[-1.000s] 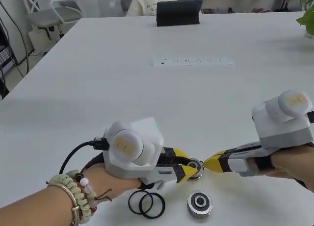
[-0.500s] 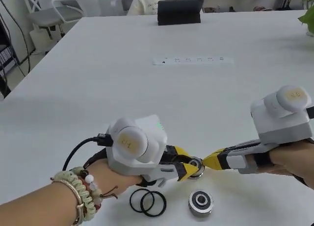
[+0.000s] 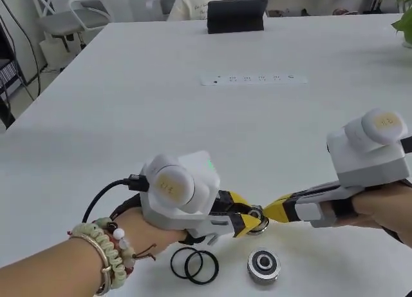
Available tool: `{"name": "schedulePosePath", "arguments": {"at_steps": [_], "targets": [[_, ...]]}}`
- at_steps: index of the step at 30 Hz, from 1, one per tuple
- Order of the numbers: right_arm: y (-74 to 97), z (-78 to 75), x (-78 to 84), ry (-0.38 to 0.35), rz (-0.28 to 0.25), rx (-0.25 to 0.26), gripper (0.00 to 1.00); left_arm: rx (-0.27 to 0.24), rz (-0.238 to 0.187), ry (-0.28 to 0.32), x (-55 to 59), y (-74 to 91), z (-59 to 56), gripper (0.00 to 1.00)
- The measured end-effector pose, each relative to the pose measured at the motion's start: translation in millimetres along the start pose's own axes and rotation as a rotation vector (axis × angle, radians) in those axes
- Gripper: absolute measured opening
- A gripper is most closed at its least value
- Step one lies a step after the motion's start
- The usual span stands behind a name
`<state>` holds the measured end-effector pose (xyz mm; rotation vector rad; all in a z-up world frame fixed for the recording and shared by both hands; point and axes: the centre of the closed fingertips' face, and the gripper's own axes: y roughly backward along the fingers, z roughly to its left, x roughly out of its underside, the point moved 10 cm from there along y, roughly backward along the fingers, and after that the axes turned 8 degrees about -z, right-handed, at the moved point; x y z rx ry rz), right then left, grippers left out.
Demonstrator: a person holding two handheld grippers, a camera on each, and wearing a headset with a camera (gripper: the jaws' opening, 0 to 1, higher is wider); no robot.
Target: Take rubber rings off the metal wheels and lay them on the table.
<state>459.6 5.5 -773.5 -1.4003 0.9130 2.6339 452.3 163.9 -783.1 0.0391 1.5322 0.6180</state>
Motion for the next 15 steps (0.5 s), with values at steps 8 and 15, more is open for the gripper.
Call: {"name": "schedulePosePath", "arguments": {"at_steps": [8,15], "targets": [[-1.8,10.1,-8.0,0.013,-0.024,-0.059,0.00,-0.009,-0.004,0.011,0.0,-0.8,0.2,0.07],[1.7,3.3,-6.7,-0.001,-0.044,-0.030,0.00,-0.017,-0.016,0.033,1.3,-0.5,-0.3,0.07]]}}
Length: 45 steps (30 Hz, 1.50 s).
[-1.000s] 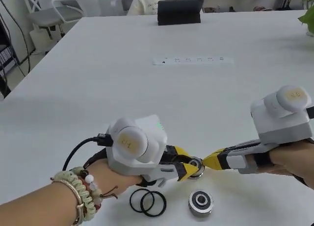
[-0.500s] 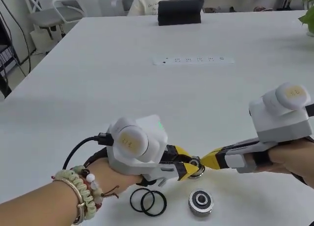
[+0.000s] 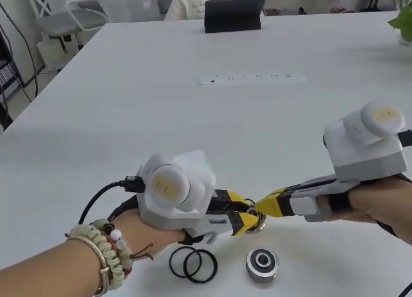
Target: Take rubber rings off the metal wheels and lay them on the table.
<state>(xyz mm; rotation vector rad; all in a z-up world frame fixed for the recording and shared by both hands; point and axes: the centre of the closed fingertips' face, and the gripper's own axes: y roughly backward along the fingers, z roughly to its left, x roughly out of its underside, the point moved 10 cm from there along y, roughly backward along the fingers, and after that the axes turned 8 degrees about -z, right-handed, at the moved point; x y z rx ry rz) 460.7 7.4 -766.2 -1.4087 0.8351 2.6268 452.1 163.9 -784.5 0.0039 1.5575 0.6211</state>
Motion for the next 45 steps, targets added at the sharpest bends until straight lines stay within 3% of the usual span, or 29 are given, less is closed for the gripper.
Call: {"name": "schedulePosePath", "arguments": {"at_steps": [8,12,15,22,28,31,38,45], "targets": [[-0.6,-5.1,5.3,-0.025,0.024,0.041,0.00,-0.011,0.001,0.021,0.1,-0.2,-0.5,0.07],[-1.3,-5.4,7.4,-0.016,0.038,0.048,0.00,0.013,0.022,0.029,-2.1,1.8,0.0,0.10],[-1.5,-5.2,7.4,-0.020,0.034,0.045,0.00,0.018,0.012,0.038,-5.0,6.0,2.3,0.12],[-1.3,-5.9,7.2,-0.023,0.031,0.048,0.00,0.026,-0.030,0.039,-21.0,15.6,8.3,0.20],[0.6,-5.8,5.2,-0.031,0.017,0.048,0.00,0.073,-0.003,0.019,-27.2,23.0,5.7,0.31],[1.4,-5.6,4.4,-0.025,0.017,0.047,0.00,0.090,0.003,-0.017,-36.4,31.2,4.7,0.35],[3.0,-4.6,1.7,-0.020,0.008,0.039,0.00,0.127,0.014,-0.038,-57.6,48.7,4.9,0.48],[4.9,-1.9,-3.4,-0.014,-0.015,0.027,0.00,0.105,0.001,-0.089,-70.3,72.7,1.5,0.55]]}}
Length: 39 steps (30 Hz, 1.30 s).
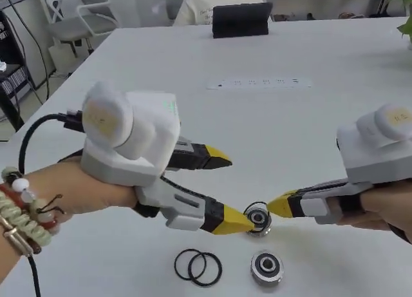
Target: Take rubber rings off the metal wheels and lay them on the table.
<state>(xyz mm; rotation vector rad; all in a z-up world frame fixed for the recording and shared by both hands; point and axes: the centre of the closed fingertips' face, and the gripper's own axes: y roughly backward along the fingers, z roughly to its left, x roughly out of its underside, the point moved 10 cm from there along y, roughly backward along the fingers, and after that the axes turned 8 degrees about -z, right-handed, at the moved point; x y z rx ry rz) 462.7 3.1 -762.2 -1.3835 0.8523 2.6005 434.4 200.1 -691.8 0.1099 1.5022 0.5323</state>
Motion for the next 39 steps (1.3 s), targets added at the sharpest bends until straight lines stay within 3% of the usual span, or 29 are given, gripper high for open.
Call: {"name": "schedulePosePath", "arguments": {"at_steps": [7,17,25,39], "targets": [[5.3,-0.1,-5.8,-0.018,-0.044,0.002,0.00,-0.061,-0.031,-0.018,-9.0,32.8,-4.7,0.64],[9.3,3.7,-13.2,-0.042,-0.095,-0.011,0.00,-0.147,-0.051,-0.008,-5.6,71.6,-11.2,0.69],[10.2,8.4,-19.2,-0.077,-0.136,-0.043,0.00,-0.224,-0.056,0.037,9.9,95.2,-14.9,0.73],[-3.9,35.9,-26.3,-0.036,-0.120,-0.118,0.00,-0.316,-0.056,0.135,44.2,117.0,-29.7,0.75]]}}
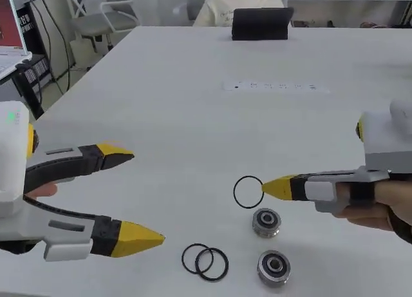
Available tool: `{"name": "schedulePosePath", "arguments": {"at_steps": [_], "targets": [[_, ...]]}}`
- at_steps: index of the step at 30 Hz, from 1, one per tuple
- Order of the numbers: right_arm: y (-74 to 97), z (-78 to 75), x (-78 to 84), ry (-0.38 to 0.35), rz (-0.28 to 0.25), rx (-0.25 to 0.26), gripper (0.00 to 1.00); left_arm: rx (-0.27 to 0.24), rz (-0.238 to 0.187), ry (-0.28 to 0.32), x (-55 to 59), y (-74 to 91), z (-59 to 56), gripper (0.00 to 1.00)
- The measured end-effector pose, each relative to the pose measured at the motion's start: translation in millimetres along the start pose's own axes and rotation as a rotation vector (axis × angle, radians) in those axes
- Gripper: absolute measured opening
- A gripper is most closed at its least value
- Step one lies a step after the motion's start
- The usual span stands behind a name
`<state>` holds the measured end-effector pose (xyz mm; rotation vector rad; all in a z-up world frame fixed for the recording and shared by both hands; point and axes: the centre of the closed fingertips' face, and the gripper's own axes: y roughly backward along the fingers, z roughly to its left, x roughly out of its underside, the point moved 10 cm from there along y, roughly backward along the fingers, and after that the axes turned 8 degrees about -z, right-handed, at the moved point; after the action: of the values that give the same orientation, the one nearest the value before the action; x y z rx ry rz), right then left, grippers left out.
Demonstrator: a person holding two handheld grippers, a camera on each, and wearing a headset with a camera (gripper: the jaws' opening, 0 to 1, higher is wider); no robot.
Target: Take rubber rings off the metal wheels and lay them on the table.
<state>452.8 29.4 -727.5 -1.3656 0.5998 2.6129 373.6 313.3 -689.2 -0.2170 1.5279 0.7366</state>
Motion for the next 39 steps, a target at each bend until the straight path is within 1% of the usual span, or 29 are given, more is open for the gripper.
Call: {"name": "schedulePosePath", "arguments": {"at_steps": [3,7,12,16,19,22,26,31,35,39], "targets": [[-5.0,6.0,0.4,0.012,0.012,-0.019,0.00,-0.016,0.012,0.016,8.1,3.9,-2.1,0.75],[-11.2,14.3,1.6,0.024,0.025,-0.043,0.00,-0.025,0.016,0.039,16.0,8.0,-6.1,0.76],[-20.2,24.3,4.4,0.035,0.043,-0.076,0.00,-0.034,0.026,0.052,22.4,12.3,-8.7,0.77],[-28.1,30.6,9.4,0.038,0.069,-0.102,0.00,-0.035,0.018,0.071,26.8,14.3,-11.7,0.80],[-33.4,33.7,13.2,0.046,0.090,-0.112,0.00,-0.033,0.024,0.076,30.1,14.3,-13.1,0.83],[-38.2,37.0,17.9,0.045,0.113,-0.129,0.00,-0.031,0.031,0.086,33.5,13.4,-14.8,0.83],[-43.4,39.0,23.9,0.050,0.138,-0.137,0.00,-0.023,0.042,0.096,37.1,12.1,-17.2,0.86],[-49.7,40.4,33.4,0.075,0.174,-0.137,0.00,-0.018,0.048,0.110,40.3,11.0,-19.5,0.87],[-53.5,37.4,40.2,0.079,0.199,-0.138,0.00,-0.028,0.039,0.120,41.3,10.6,-19.6,0.87],[-57.7,34.5,48.0,0.076,0.230,-0.130,0.00,-0.026,0.036,0.130,43.3,9.6,-21.0,0.87]]}}
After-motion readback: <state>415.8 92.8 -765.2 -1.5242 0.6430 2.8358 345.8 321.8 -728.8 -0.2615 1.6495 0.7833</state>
